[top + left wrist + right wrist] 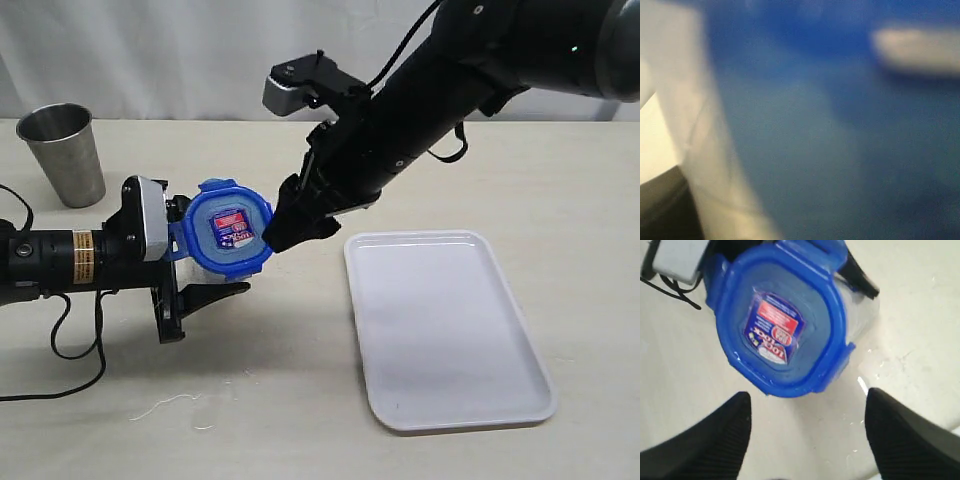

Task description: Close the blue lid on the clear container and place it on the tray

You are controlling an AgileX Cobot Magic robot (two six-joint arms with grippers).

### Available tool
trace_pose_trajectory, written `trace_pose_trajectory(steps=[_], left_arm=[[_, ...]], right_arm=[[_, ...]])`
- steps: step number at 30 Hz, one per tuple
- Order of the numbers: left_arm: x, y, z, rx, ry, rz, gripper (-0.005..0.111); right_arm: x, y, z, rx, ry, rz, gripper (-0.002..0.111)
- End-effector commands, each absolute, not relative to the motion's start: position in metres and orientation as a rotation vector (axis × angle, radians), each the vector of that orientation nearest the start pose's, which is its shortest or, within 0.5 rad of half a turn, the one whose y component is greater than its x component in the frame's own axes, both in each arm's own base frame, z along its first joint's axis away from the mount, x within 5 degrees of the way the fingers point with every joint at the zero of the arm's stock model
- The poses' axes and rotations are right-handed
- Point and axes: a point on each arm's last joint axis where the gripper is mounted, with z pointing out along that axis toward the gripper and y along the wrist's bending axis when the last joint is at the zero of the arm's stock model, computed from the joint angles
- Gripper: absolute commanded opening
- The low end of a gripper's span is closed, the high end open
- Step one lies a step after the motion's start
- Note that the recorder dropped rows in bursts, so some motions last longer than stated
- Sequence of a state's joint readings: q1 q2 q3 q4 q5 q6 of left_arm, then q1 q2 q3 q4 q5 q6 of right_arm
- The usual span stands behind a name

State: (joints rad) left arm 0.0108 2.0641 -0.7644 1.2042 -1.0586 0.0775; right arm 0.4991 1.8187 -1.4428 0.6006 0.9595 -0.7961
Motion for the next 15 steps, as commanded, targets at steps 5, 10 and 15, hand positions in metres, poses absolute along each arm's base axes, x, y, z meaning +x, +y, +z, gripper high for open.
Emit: trace_pose_trajectory(steps=[5,10,15], left_arm=[[0.32,-0.072,0.1,1.339,1.387,-0.386,0.0],[0.32,-0.072,0.1,1.437,1.273,-0.285,0.0],[0.32,-0.072,0.1,1.483,1.203,-0.232,0.0]], right_arm=[[0.288,0.239,0.319,-1.735,1.645,0.403,0.059],[0.279,0.262,0.317,-1.852,1.453,0.232,0.056],[0.284,0.269,0.293,-1.935,1.502,0.161,0.056]])
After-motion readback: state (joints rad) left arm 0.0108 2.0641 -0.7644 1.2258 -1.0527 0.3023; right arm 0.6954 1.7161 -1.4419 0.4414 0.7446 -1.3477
